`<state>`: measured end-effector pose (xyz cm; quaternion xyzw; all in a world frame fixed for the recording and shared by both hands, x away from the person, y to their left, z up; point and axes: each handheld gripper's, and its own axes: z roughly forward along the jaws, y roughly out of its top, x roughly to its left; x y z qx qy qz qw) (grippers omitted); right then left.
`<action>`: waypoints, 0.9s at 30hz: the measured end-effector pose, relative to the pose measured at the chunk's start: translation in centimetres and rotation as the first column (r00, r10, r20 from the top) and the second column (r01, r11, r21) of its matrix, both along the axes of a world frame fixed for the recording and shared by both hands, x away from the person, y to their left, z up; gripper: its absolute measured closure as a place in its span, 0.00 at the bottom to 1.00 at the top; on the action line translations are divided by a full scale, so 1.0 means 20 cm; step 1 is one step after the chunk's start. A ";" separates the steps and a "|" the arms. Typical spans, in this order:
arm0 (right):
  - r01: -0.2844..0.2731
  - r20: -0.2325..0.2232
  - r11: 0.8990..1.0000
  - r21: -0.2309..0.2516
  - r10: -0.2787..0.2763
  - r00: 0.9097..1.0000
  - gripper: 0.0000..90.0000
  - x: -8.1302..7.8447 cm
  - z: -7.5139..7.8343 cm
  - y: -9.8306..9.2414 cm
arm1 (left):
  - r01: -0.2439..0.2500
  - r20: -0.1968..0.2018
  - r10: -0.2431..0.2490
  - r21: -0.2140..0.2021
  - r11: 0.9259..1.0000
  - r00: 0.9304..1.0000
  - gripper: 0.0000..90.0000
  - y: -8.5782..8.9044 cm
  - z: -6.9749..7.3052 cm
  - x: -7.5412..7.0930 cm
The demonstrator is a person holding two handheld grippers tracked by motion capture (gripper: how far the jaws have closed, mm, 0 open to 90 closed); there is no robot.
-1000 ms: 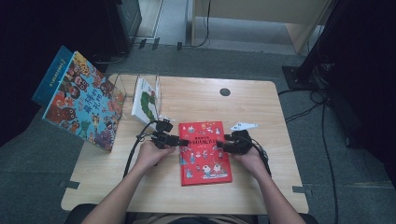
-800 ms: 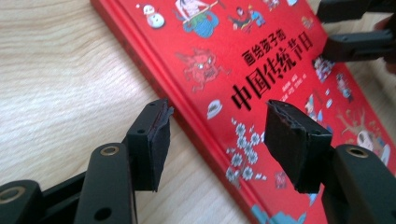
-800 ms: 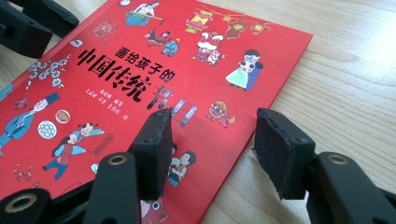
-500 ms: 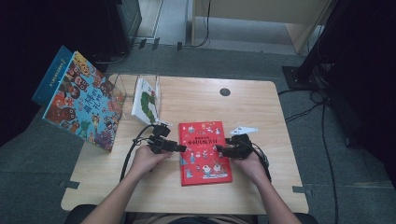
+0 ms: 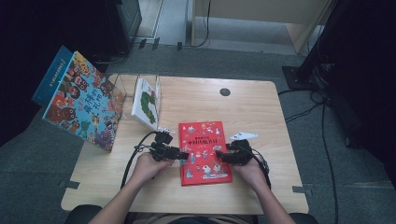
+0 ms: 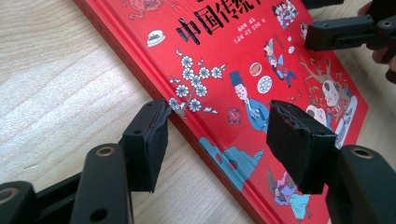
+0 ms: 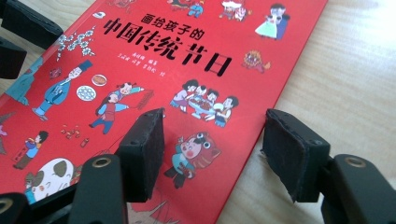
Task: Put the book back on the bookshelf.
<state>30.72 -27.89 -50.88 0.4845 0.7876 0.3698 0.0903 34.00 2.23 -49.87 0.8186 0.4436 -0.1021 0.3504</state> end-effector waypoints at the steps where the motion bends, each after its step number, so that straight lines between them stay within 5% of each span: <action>1: 0.005 -0.007 1.000 0.001 -0.005 1.000 0.43 0.00 0.00 0.00 | -0.002 0.001 0.002 -0.002 1.000 1.000 0.43 0.00 0.00 0.00; 11: 0.041 -0.007 0.999 -0.002 -0.041 0.999 0.39 0.01 0.00 0.03 | -0.028 -0.014 0.028 0.006 1.000 1.000 0.41 -0.01 0.00 -0.01; 19: 0.124 -0.075 0.992 -0.008 -0.124 0.989 0.48 0.02 0.03 0.05 | -0.046 -0.010 0.046 -0.004 0.999 0.999 0.40 -0.02 0.00 -0.02; 27: 0.119 -0.081 0.993 -0.007 -0.119 0.990 0.49 0.05 0.03 0.03 | -0.031 -0.004 0.031 0.009 0.999 1.000 0.40 -0.02 0.00 -0.02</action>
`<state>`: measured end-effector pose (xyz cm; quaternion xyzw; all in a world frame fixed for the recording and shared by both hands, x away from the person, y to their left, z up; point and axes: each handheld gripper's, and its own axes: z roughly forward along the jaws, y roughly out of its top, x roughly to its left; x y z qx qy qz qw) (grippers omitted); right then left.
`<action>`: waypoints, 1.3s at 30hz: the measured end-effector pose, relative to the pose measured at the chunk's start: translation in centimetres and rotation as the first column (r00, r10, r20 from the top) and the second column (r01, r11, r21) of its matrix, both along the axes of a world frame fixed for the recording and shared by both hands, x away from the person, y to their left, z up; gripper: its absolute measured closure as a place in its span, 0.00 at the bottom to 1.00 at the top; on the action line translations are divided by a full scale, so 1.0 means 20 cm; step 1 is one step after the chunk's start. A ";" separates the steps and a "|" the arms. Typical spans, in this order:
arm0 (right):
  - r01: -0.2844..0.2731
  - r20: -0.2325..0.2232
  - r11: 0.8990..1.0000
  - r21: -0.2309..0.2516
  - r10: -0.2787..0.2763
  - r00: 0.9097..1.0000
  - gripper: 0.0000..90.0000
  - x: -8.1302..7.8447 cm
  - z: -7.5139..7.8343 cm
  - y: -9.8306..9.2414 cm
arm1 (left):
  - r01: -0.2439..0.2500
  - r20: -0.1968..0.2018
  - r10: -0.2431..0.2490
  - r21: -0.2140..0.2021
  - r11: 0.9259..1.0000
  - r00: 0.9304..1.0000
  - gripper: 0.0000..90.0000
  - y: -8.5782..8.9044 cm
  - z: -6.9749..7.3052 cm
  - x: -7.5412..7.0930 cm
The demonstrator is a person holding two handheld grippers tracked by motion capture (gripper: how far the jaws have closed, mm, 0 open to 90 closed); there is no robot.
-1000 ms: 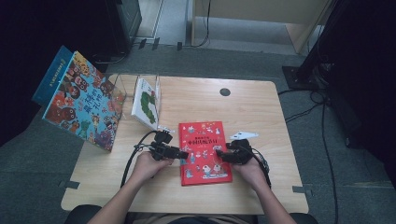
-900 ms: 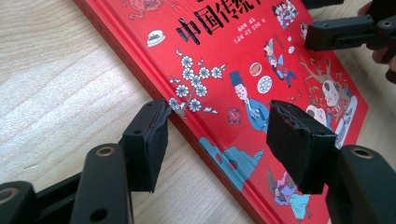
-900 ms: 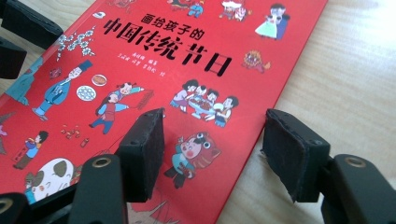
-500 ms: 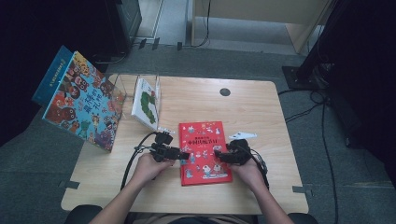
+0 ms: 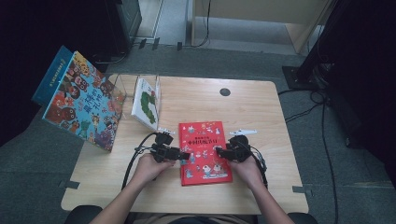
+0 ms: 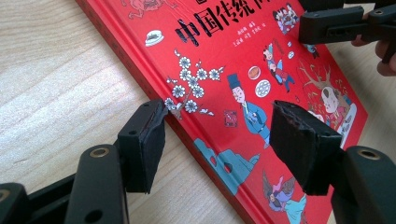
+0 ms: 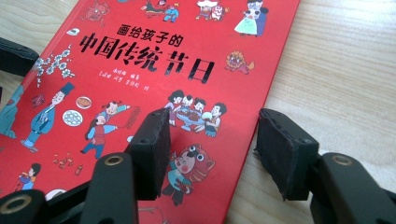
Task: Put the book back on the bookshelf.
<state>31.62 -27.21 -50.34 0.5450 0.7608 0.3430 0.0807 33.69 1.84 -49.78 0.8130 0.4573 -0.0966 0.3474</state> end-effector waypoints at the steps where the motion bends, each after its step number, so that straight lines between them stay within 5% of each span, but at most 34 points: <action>1: 0.001 0.005 1.000 0.006 -0.001 1.000 0.49 0.00 0.00 0.00 | 0.000 0.003 0.000 0.002 1.000 1.000 0.40 0.00 0.00 0.00; 17: 0.056 -0.127 0.997 0.045 -0.050 0.991 0.54 0.04 0.05 -0.01 | -0.017 0.007 0.017 0.005 1.000 1.000 0.38 -0.01 0.00 -0.01; 21: 0.035 -0.120 0.999 0.012 -0.033 0.992 0.55 0.05 0.05 -0.01 | -0.008 0.020 0.008 0.011 1.000 1.000 0.38 -0.01 0.00 -0.01; 30: 0.038 -0.132 0.999 0.020 -0.035 0.991 0.54 0.06 0.04 -0.02 | 0.009 0.009 -0.009 0.011 1.000 1.000 0.39 -0.01 0.00 -0.01; 36: 0.138 -0.228 0.987 0.086 -0.115 0.967 0.59 0.09 0.05 -0.04 | 0.002 0.014 -0.002 0.026 1.000 1.000 0.39 -0.03 0.01 -0.02; 39: 0.139 -0.245 0.987 0.080 -0.116 0.963 0.60 0.10 0.06 -0.04 | -0.002 0.014 0.002 0.025 1.000 1.000 0.39 -0.03 0.01 -0.02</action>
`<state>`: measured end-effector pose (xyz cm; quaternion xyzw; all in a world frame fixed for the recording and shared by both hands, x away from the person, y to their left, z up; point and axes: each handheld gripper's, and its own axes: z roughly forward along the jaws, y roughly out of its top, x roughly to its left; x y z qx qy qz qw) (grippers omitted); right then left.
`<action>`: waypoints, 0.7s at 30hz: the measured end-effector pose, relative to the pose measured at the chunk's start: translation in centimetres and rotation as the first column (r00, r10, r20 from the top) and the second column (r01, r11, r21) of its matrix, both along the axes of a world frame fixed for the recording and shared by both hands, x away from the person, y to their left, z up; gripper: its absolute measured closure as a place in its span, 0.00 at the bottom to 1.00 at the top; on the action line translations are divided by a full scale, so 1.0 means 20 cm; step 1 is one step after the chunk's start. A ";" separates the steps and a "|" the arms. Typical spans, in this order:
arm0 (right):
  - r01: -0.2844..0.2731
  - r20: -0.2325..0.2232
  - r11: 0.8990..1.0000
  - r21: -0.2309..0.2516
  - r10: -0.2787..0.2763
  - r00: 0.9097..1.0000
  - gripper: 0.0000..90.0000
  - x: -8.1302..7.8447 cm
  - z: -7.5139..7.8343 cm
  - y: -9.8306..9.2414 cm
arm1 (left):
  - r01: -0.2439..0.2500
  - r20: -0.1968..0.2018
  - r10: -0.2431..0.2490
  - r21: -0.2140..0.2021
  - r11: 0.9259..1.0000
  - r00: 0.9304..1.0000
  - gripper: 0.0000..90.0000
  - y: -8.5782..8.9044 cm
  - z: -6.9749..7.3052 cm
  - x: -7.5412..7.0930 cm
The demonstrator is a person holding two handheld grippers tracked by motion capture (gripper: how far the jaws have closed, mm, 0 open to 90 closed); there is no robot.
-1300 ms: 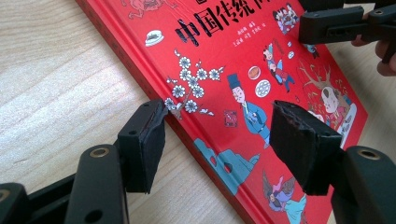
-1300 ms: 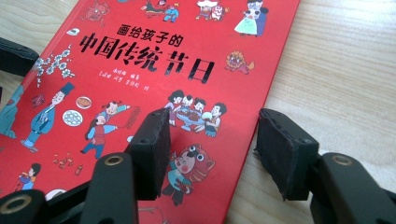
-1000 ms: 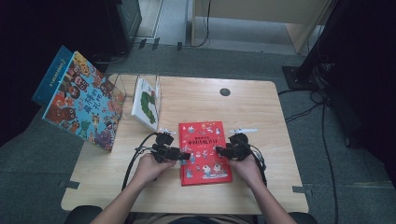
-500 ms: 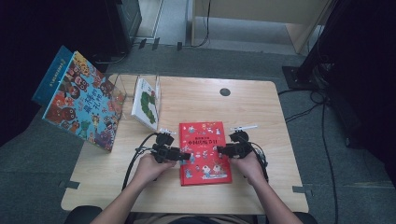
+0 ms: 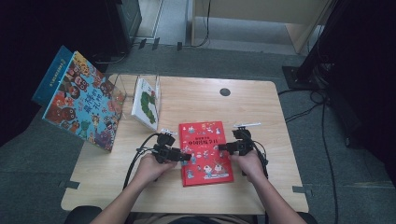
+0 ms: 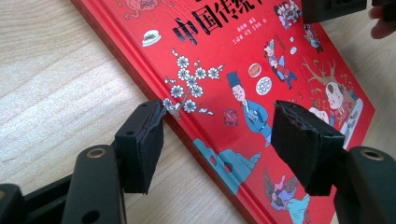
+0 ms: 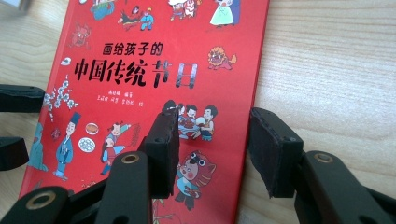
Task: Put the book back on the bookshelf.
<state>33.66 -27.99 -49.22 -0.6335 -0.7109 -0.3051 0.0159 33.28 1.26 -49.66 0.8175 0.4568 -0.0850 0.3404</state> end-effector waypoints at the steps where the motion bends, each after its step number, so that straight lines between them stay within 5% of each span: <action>1: -0.005 -0.014 1.000 -0.008 0.005 1.000 0.60 0.00 0.01 0.00 | -0.003 -0.001 0.003 -0.001 1.000 1.000 0.39 0.00 0.00 0.00; 12: -0.050 -0.009 0.998 -0.048 0.049 0.999 0.59 0.00 0.05 0.02 | -0.006 0.002 0.006 -0.009 1.000 1.000 0.38 0.00 0.00 0.00; 13: -0.066 0.000 0.997 -0.042 0.066 0.998 0.68 0.00 0.06 0.02 | 0.004 0.003 -0.004 -0.013 1.000 1.000 0.38 0.00 0.00 0.00; 15: -0.100 -0.032 0.988 0.119 0.105 0.994 0.65 0.00 0.07 0.04 | 0.024 -0.016 -0.025 -0.046 0.999 1.000 0.38 -0.02 -0.01 0.00; 18: -0.151 0.035 0.988 0.037 0.150 0.988 0.62 -0.02 0.11 0.13 | 0.074 -0.041 -0.076 -0.044 0.996 0.996 0.41 -0.04 -0.01 -0.01; 21: -0.151 0.038 0.989 0.002 0.151 0.988 0.62 -0.01 0.11 0.12 | 0.076 -0.039 -0.078 -0.042 0.996 0.996 0.41 -0.03 -0.01 -0.01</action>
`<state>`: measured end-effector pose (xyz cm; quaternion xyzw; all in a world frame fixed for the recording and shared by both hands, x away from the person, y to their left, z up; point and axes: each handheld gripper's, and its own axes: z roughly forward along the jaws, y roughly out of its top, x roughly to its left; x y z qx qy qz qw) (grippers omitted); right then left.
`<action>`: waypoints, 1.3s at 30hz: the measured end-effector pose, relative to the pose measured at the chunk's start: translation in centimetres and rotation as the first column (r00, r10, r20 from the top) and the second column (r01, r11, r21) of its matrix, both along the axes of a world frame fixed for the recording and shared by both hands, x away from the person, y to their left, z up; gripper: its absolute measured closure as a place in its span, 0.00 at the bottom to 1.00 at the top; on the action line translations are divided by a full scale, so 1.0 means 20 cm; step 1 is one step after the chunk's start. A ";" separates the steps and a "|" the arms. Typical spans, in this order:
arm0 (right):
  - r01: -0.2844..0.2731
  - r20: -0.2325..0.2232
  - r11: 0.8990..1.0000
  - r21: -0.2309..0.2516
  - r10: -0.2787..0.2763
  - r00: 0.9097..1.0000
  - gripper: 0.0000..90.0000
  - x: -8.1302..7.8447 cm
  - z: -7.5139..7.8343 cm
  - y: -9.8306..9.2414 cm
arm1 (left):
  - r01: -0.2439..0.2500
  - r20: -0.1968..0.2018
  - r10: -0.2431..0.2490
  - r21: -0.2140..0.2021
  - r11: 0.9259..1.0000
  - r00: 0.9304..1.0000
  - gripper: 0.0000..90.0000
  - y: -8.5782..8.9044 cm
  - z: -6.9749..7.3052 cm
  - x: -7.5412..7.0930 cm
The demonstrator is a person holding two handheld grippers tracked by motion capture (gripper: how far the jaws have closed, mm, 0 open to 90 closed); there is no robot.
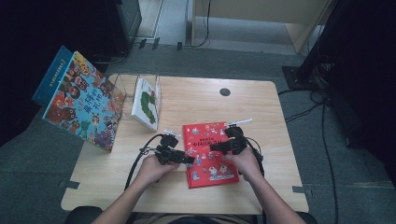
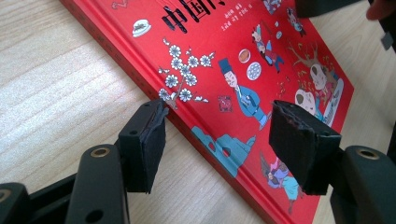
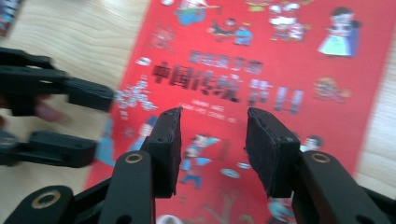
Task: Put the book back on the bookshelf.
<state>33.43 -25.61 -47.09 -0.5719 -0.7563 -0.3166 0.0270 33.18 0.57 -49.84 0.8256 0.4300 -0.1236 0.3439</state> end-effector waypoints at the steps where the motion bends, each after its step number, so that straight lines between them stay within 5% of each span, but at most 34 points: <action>1: 0.009 -0.005 1.000 -0.011 -0.010 1.000 0.62 0.00 -0.01 -0.01 | -0.008 -0.008 0.008 0.002 1.000 1.000 0.41 0.00 0.00 0.01; 6: 0.032 -0.011 0.998 -0.055 -0.032 0.999 0.61 0.01 -0.04 -0.07 | -0.021 -0.010 0.021 0.023 1.000 1.000 0.42 0.01 0.01 0.02; 19: 0.070 -0.027 0.995 -0.074 -0.072 0.997 0.60 0.03 -0.04 -0.17 | 0.006 -0.008 -0.006 0.028 1.000 1.000 0.43 -0.01 0.01 0.01; 23: 0.063 -0.071 0.991 -0.115 -0.071 0.995 0.59 0.04 -0.08 -0.18 | 0.003 -0.005 -0.003 0.030 1.000 1.000 0.43 -0.01 0.01 0.01; 37: 0.117 -0.229 0.989 -0.092 -0.135 0.964 0.63 0.10 -0.05 -0.17 | -0.024 -0.003 0.024 0.045 0.999 1.000 0.40 -0.03 0.02 0.00; 39: 0.114 -0.223 0.990 -0.079 -0.129 0.966 0.64 0.10 -0.04 -0.18 | -0.023 -0.006 0.024 0.042 0.999 1.000 0.39 -0.03 0.02 0.00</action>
